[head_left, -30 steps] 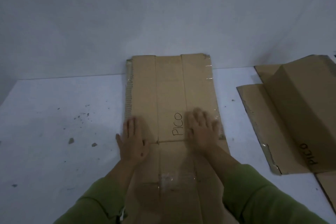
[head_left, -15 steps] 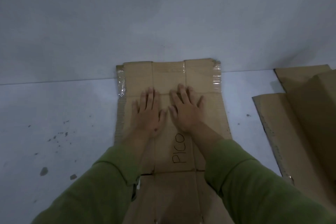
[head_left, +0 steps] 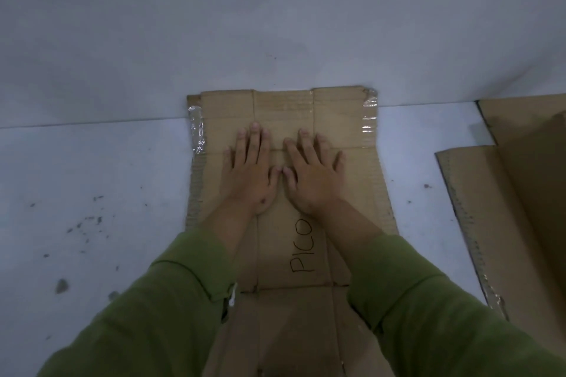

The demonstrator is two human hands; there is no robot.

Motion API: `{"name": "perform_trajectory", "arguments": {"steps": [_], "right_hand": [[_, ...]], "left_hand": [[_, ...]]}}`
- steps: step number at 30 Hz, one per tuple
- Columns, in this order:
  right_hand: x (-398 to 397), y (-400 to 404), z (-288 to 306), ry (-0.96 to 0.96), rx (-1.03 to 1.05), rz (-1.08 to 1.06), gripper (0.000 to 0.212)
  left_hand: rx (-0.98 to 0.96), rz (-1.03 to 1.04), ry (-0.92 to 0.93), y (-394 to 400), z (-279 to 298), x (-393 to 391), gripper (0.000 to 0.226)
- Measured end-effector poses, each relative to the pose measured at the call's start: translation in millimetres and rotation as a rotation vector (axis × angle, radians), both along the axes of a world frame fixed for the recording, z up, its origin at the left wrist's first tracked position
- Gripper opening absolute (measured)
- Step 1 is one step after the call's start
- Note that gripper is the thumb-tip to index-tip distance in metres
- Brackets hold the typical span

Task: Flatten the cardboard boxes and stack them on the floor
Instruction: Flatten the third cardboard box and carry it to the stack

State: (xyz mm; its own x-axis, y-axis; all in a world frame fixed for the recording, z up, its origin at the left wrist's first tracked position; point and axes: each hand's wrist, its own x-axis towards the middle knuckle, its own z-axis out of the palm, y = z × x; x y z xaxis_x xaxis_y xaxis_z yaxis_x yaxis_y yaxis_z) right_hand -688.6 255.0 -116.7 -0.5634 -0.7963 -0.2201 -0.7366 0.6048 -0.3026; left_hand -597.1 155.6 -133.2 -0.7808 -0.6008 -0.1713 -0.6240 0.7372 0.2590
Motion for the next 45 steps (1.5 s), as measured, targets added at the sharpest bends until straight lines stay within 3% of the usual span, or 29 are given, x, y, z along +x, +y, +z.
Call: {"name": "perform_trajectory", "arguments": {"steps": [6, 19, 35, 41, 45], "right_hand": [[22, 23, 1, 0.002, 0.060, 0.003, 0.059], [-15, -14, -11, 0.092, -0.002, -0.006, 0.060], [-10, -7, -8, -0.001, 0.133, 0.032, 0.056], [45, 46, 1, -0.082, 0.117, 0.003, 0.057], [92, 95, -11, -0.008, 0.057, -0.036, 0.061]], "left_hand": [[0.050, -0.007, -0.079, 24, 4, 24, 0.063], [-0.019, 0.032, 0.010, -4, -6, -3, 0.069], [0.050, 0.028, -0.114, 8, 4, 8, 0.065], [0.118, 0.094, -0.089, 78, 11, 60, 0.061], [0.057, 0.088, -0.080, 109, 2, 91, 0.067]]}}
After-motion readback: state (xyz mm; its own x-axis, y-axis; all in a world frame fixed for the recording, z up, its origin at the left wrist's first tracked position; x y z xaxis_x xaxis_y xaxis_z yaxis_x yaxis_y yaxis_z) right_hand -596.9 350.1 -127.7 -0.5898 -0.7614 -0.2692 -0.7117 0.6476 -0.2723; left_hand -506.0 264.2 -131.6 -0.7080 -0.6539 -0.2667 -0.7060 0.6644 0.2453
